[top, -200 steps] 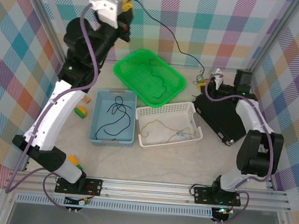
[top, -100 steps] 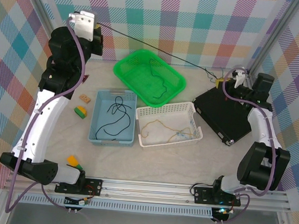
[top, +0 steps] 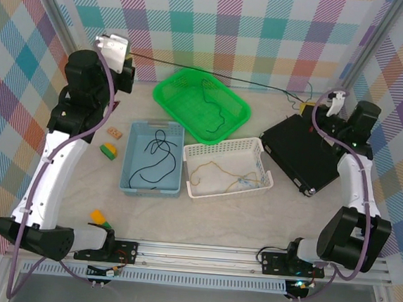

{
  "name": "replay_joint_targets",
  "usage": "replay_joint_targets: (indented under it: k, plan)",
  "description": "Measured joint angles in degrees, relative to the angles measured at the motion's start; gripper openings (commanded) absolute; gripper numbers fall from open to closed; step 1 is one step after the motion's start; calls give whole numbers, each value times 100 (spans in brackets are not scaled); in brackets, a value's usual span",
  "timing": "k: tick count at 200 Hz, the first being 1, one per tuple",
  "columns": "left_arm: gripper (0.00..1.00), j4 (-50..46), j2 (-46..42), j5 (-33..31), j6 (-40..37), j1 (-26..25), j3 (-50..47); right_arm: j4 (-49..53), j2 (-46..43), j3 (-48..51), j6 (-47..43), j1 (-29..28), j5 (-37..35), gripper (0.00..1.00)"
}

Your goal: Untangle the cables

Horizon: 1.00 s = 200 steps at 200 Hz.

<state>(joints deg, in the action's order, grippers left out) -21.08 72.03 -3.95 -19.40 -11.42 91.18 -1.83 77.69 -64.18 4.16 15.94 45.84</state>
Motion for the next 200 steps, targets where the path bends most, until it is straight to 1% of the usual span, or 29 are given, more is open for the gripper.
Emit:
replay_joint_targets:
  k: [16, 43, 69, 76, 86, 96, 106, 114, 122, 143, 155, 171, 187, 200]
  plan:
    - [0, 0, -107, 426, 0, 83, -225, 20, -63, -90, 382, 37, -2, 0]
    - [0, 63, -144, 1237, 28, 177, -522, 291, -50, -658, 968, -28, -42, 0]
    - [12, 201, -136, 2039, 55, 186, -848, 358, -48, -1252, 1375, -304, -118, 0]
    - [17, 251, -127, 2236, 68, 186, -898, 376, -39, -1392, 1469, -417, -162, 0]
    - [30, 348, -101, 2463, 83, 181, -935, 426, 11, -1602, 1598, -588, -260, 0]
    - [44, 450, -63, 2660, 175, 181, -935, 498, 107, -1840, 1731, -737, -374, 0]
    - [60, 566, -13, 2861, 166, 175, -935, 619, 269, -2135, 1860, -870, -498, 0]
    - [71, 654, 39, 3012, 223, 168, -935, 726, 422, -2385, 1941, -975, -597, 0]
    - [78, 726, 85, 3126, 278, 153, -935, 815, 577, -2612, 1996, -1045, -695, 0]
    - [94, 852, 177, 3346, 313, 142, -933, 1045, 949, -3049, 2074, -1130, -922, 0]
    - [96, 929, 205, 3480, 304, 144, -918, 1141, 1115, -3195, 2072, -1139, -944, 0]
    - [96, 909, 302, 3759, 289, 144, -743, 1158, 1285, -3281, 2048, -1141, -833, 0]
    - [96, 966, 529, 4306, 310, 131, -411, 1180, 1377, -3279, 1956, -1141, -557, 0]
    - [97, 1217, 719, 4791, 428, 79, -232, 1178, 1390, -3261, 1849, -1141, -341, 0]
